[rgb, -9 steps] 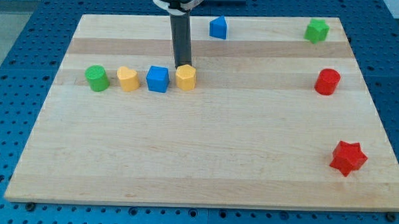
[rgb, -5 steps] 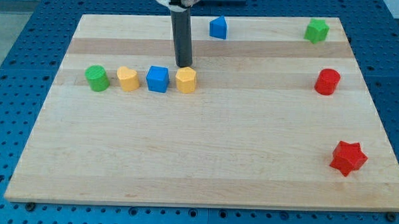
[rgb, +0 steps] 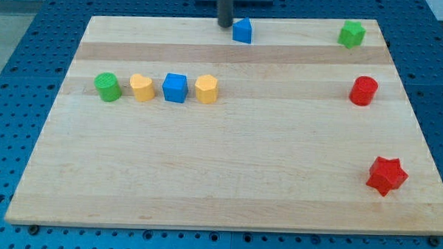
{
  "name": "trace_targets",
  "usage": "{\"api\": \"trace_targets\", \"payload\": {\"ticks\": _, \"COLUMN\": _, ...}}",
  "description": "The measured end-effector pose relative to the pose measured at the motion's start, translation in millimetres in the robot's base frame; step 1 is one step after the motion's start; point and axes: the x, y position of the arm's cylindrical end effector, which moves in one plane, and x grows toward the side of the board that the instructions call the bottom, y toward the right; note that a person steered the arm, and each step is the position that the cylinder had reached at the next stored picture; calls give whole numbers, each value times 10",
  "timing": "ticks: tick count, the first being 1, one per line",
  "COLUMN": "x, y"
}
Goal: Move the blue triangle towards the center
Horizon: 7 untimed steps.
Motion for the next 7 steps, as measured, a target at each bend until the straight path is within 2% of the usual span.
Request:
{"api": "trace_targets", "payload": {"ticks": 1, "x": -11, "y": 304}}
{"api": "trace_targets", "payload": {"ticks": 3, "x": 249, "y": 347}}
{"api": "trace_targets", "payload": {"ticks": 5, "x": 243, "y": 299}}
{"api": "trace_targets", "payload": {"ticks": 7, "x": 174, "y": -64}}
